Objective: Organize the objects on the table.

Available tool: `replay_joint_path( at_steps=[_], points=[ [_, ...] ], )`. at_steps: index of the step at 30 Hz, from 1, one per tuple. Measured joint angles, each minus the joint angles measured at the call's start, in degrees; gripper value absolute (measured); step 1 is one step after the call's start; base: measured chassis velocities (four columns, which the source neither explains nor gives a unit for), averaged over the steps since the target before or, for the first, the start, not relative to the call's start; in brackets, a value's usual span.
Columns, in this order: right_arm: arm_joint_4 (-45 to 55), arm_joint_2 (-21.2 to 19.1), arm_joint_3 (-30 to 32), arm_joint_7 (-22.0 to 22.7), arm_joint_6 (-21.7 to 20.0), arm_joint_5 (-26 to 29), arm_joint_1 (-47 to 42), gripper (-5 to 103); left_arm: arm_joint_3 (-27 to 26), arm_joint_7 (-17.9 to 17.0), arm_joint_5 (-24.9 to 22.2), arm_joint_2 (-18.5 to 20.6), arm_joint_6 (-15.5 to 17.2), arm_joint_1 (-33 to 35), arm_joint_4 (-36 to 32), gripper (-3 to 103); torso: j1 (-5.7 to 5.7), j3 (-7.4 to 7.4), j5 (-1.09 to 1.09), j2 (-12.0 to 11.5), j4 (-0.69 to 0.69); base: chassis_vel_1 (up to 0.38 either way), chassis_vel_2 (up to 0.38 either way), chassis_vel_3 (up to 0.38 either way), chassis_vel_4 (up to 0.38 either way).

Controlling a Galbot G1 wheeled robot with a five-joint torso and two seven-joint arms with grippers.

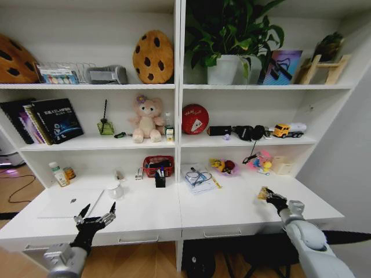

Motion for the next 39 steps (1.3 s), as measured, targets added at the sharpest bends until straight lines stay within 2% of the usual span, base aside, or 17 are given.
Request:
replay_joint_path(
  at_steps=[2,5,8,18,26,29,32,34,37,39],
  points=[
    [5.6,-0.1,-1.7,0.1,-2.3,0.5,-1.1,0,0.0,0.0,0.0,0.0,0.0,0.0,0.0,100,0.0,0.0,0.0,0.0,-0.01,0.0,0.0,0.0,0.0],
    [7.0,-0.1,-2.6,0.2,-3.0,0.6,-1.3,0,0.0,0.0,0.0,0.0,0.0,0.0,0.0,100,0.0,0.0,0.0,0.0,-0.02,0.0,0.0,0.0,0.0],
    [9.2,0.2,-5.3,0.9,-5.6,0.5,-0.5,0,0.0,0.0,0.0,0.0,0.0,0.0,0.0,100,-0.01,0.0,0.01,0.0,-0.01,0.0,0.0,0.0,0.0],
    [7.9,-0.4,-5.8,1.1,-6.7,0.2,1.1,0,0.0,0.0,0.0,0.0,0.0,0.0,0.0,100,0.0,0.0,0.01,0.0,-0.01,-0.023,-0.016,0.023,0.024],
    [6.3,-0.3,-6.0,1.1,-6.8,0.0,1.8,0,0.0,0.0,0.0,0.0,0.0,0.0,0.0,100,0.01,0.01,0.03,0.0,-0.02,-0.155,-0.159,0.17,0.152],
    [2.9,-0.5,-7.9,0.3,-6.8,0.0,5.2,0,0.0,0.0,0.0,0.0,0.0,0.0,0.0,100,0.01,0.01,0.08,0.0,-0.03,-0.147,-0.171,0.126,0.167],
    [-1.0,-0.9,-10.0,-2.0,-6.4,0.1,9.3,0,0.0,0.0,0.0,0.0,0.0,0.0,0.0,100,0.0,0.0,0.0,0.0,-0.04,0.001,-0.046,0.016,0.018],
    [-6.5,-1.2,-13.3,-4.1,-4.7,0.2,14.4,0,0.0,0.0,0.0,0.0,0.0,0.0,0.0,100,0.02,0.01,0.02,0.0,0.0,0.0,0.0,0.0,0.0],
    [-9.4,-1.4,-15.0,-4.8,-4.0,0.3,16.8,0,0.0,0.0,0.0,0.0,0.0,0.0,0.0,100,0.01,0.01,0.0,0.0,0.02,0.042,0.056,-0.019,-0.024],
    [-15.5,-1.3,-18.2,-5.6,-2.3,0.2,22.1,0,0.0,0.0,0.0,0.0,0.0,0.0,0.0,100,0.02,0.02,0.02,0.0,0.02,0.055,0.072,-0.036,-0.043]
  ],
)
